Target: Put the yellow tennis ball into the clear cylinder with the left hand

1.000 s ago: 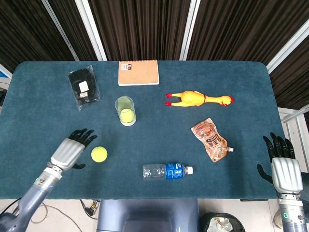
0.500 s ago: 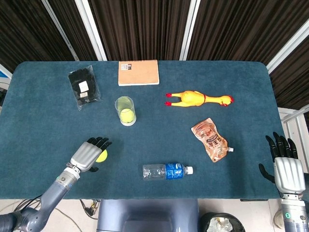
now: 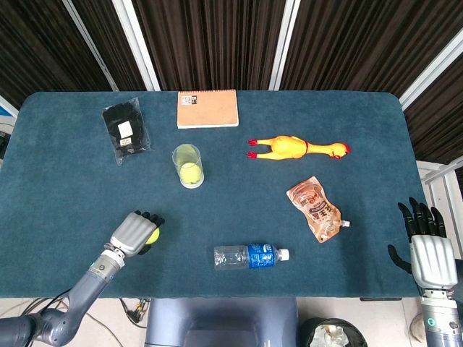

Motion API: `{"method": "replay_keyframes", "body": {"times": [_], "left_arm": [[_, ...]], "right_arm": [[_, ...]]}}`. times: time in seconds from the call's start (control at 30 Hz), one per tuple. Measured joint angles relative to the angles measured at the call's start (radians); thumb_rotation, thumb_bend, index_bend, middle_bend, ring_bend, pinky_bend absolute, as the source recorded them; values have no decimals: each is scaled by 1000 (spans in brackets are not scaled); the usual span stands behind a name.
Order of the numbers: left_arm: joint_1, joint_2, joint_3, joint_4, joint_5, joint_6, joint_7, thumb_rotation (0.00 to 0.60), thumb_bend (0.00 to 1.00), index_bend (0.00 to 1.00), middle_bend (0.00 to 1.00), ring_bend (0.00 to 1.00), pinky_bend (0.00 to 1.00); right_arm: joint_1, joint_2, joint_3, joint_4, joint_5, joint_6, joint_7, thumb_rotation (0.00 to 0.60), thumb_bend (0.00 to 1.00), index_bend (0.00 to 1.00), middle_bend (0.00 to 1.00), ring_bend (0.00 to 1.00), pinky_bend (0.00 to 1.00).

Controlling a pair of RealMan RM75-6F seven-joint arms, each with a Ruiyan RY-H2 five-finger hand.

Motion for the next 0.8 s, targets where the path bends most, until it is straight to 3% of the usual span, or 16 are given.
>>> {"method": "replay_keyframes", "body": {"times": [0.2, 0.47, 0.67, 0.8], "left_arm": [[-9, -3, 12, 13, -19, 2, 16, 600, 317, 410, 487, 463, 559], [-11, 20, 8, 3, 1, 25, -19, 600, 341, 444, 509, 492, 569], [-6, 72, -34, -39, 38, 86, -102, 600, 340, 445, 509, 492, 569], [-11, 128, -92, -77, 63, 129, -159, 600, 338, 434, 506, 491, 569]], "right_arm": [[0, 0, 0, 0, 3, -3, 0, 600, 351, 106, 0, 5, 0], [1, -1, 0, 1, 5, -4, -1, 600, 352, 106, 0, 6, 0], [1, -1, 0, 0, 5, -4, -1, 600, 351, 106, 0, 5, 0], [2, -3, -2, 0, 4, -8, -6, 600, 352, 106, 0, 5, 0]]}}
